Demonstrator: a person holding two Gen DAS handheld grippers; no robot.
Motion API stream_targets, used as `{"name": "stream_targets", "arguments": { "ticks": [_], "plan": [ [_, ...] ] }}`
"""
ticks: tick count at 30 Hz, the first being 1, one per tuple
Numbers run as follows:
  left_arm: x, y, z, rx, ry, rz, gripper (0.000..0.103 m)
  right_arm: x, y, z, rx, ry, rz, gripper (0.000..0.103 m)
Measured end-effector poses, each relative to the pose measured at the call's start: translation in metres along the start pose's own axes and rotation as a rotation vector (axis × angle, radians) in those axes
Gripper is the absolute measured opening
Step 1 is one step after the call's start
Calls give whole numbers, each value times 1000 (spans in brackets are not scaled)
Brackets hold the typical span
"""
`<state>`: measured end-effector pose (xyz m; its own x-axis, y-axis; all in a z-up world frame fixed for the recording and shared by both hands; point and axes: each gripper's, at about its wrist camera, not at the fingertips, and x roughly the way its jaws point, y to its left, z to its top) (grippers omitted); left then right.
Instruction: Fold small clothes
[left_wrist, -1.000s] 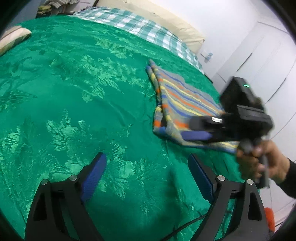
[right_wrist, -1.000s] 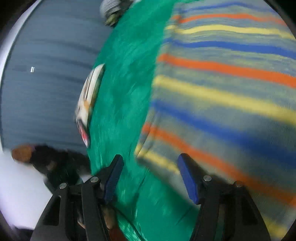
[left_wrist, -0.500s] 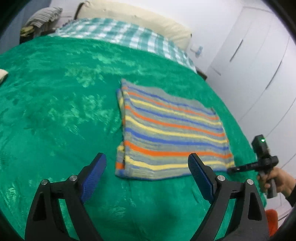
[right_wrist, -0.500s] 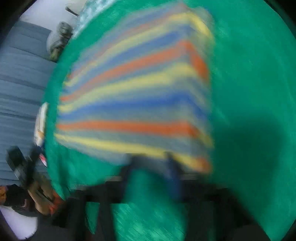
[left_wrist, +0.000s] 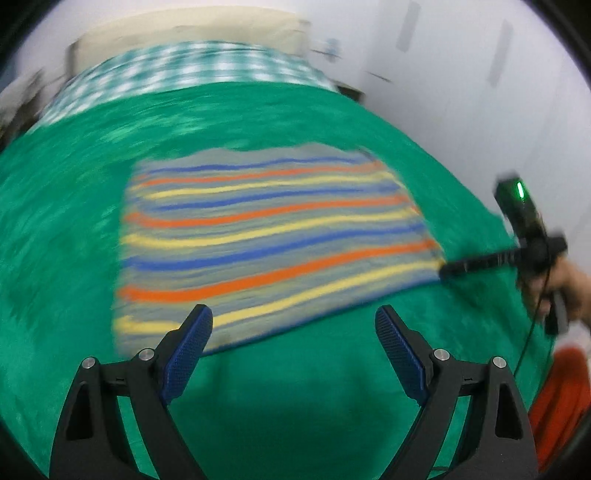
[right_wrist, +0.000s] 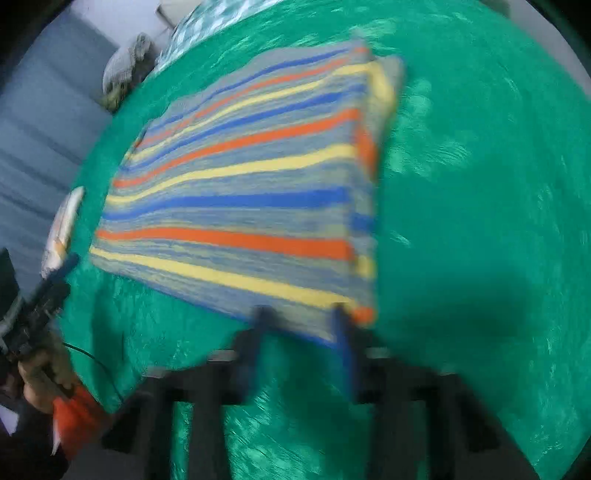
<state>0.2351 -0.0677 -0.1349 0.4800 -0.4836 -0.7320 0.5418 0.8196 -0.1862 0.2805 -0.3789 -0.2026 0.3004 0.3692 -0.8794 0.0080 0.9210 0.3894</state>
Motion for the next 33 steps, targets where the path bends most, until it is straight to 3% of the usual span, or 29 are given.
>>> {"name": "stream_targets", "arguments": {
  "ticks": [2, 4, 6, 7, 11, 13, 14, 15, 16, 17, 18, 21, 25, 29, 33],
  "plan": [
    [23, -35, 8, 67, 16, -55, 91, -16, -11, 2, 47, -19, 41, 22],
    [50, -70, 19, 130, 37, -98, 91, -38, -24, 18, 59, -90, 42, 30],
    [73, -103, 25, 211, 53, -139, 91, -52, -39, 45, 84, -162, 68, 62],
    [87, -119, 28, 252, 64, -147, 91, -53, -46, 60, 104, -182, 105, 66],
    [135, -169, 24, 390, 104, -161, 80, -18, -69, 118, 186, -119, 230, 66],
    [140, -179, 20, 444, 82, -129, 78, 3, -64, 135, 191, -91, 193, 65],
    [140, -181, 19, 452, 68, -127, 64, 4, -70, 143, 200, -105, 209, 64],
    [138, -181, 21, 442, 54, -130, 51, 7, -70, 150, 214, -128, 243, 56],
    [136, -178, 22, 425, 43, -129, 22, 13, -68, 156, 223, -135, 277, 48],
    [133, -174, 24, 398, 28, -125, 13, 16, -67, 162, 222, -132, 286, 20],
    [127, -168, 25, 369, 8, -133, 13, 16, -65, 164, 215, -135, 247, 10],
    [99, -149, 25, 287, -75, -158, 11, 10, -45, 166, 176, -159, 226, 10],
    [49, -113, 18, 160, -173, -161, 10, -17, -9, 171, 123, -192, 283, 10],
    [-13, -46, 4, -49, -270, -133, 10, -14, 56, 181, 30, -171, 314, 10],
    [-52, 38, -19, -312, -310, -88, 10, 17, 133, 192, -56, -140, 361, 10]
  ]
}}
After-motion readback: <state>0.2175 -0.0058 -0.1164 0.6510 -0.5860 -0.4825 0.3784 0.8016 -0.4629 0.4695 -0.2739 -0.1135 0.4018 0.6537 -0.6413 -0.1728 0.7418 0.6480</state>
